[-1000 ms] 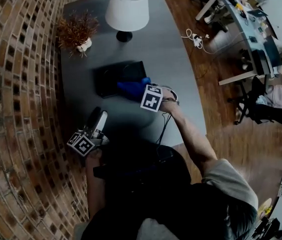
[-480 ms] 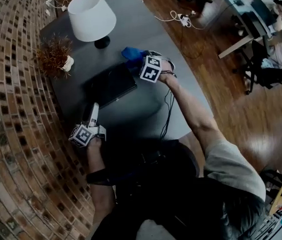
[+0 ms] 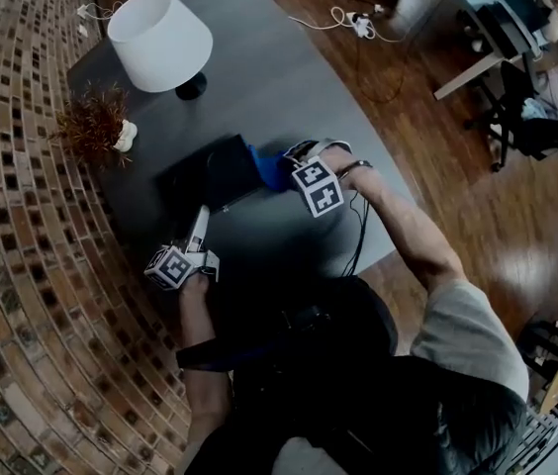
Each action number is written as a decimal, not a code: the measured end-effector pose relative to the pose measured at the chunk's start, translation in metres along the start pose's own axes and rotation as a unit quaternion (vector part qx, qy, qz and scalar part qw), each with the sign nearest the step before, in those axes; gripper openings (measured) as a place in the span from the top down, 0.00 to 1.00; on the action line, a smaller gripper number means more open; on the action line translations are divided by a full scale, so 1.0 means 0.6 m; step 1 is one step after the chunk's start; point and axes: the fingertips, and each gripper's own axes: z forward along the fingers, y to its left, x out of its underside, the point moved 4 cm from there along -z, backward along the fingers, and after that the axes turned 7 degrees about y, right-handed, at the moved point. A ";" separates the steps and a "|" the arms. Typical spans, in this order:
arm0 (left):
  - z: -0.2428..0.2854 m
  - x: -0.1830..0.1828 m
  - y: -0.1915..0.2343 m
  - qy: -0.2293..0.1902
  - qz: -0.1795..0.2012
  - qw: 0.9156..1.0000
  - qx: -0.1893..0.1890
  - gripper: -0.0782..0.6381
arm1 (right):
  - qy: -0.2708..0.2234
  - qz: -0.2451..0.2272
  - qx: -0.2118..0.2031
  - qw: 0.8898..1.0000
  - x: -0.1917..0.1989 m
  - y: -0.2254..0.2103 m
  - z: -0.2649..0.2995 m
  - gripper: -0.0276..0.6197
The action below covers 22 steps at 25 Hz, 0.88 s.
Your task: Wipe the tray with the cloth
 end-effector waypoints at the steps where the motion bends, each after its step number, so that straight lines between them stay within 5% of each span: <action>1: 0.004 0.004 0.000 0.003 0.000 1.000 -0.002 0.51 | 0.003 0.033 0.011 0.999 0.019 -0.023 0.001 0.71; 5: -0.026 -0.024 0.006 -0.052 0.041 0.996 -0.055 0.52 | 0.033 0.176 0.108 0.978 0.078 -0.175 0.013 0.71; 7: -0.058 -0.053 0.021 -0.086 0.082 0.986 -0.115 0.52 | 0.028 0.195 0.119 0.973 0.070 -0.216 0.028 0.71; 9: -0.059 -0.053 0.048 -0.053 0.099 0.982 -0.154 0.49 | 0.026 0.159 0.108 0.981 0.042 -0.216 0.053 0.71; 12: -0.038 -0.026 0.076 -0.007 0.071 0.988 -0.134 0.46 | 0.061 0.083 0.105 0.989 0.016 -0.181 0.085 0.71; 16: -0.041 -0.026 0.075 -0.050 0.040 0.991 -0.116 0.46 | 0.097 -0.002 0.110 0.989 -0.010 -0.093 0.057 0.71; 19: -0.041 -0.027 0.074 -0.055 0.035 0.991 -0.118 0.46 | 0.088 -0.086 0.064 0.990 -0.029 0.016 0.029 0.71; 22: -0.041 -0.028 0.074 -0.050 0.038 0.992 -0.111 0.46 | 0.042 0.009 0.044 0.998 -0.007 0.019 0.007 0.71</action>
